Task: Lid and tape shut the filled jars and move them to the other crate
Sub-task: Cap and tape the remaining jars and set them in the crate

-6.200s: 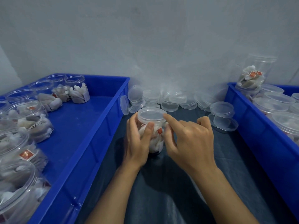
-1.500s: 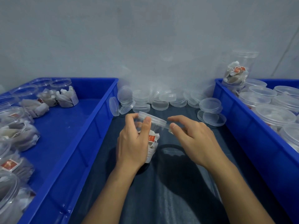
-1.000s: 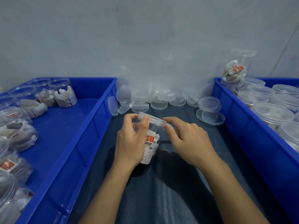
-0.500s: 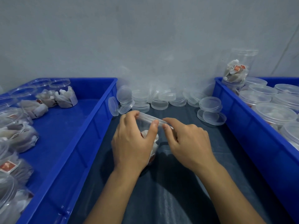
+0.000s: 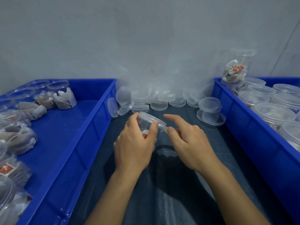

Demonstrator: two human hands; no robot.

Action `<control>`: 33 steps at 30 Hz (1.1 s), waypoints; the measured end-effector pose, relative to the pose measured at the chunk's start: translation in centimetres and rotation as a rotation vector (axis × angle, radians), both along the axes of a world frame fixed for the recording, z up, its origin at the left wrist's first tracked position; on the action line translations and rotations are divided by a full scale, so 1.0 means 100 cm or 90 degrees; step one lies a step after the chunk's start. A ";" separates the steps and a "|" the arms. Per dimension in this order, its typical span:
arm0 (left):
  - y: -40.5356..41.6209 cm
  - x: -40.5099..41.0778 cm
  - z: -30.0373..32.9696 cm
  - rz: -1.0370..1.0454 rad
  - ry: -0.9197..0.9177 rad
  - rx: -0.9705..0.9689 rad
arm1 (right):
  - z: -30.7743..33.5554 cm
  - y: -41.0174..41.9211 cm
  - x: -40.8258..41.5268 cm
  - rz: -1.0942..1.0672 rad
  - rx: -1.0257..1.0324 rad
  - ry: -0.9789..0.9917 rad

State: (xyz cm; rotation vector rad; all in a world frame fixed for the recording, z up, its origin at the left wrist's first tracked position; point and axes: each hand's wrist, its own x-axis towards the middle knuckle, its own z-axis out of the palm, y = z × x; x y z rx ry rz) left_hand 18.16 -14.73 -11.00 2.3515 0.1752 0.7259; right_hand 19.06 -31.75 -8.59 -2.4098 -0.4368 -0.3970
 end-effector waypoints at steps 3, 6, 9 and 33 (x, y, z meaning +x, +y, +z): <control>0.004 0.002 -0.001 -0.011 -0.007 -0.042 | -0.004 -0.002 0.002 -0.015 -0.040 -0.022; 0.007 0.002 0.000 -0.017 -0.012 -0.072 | -0.009 0.001 0.005 -0.030 -0.084 -0.026; 0.008 0.003 0.002 -0.044 -0.014 -0.124 | -0.013 0.002 0.009 -0.043 -0.093 -0.023; 0.007 -0.001 0.007 -0.085 0.007 -0.146 | -0.015 0.013 0.003 -0.084 -0.101 -0.108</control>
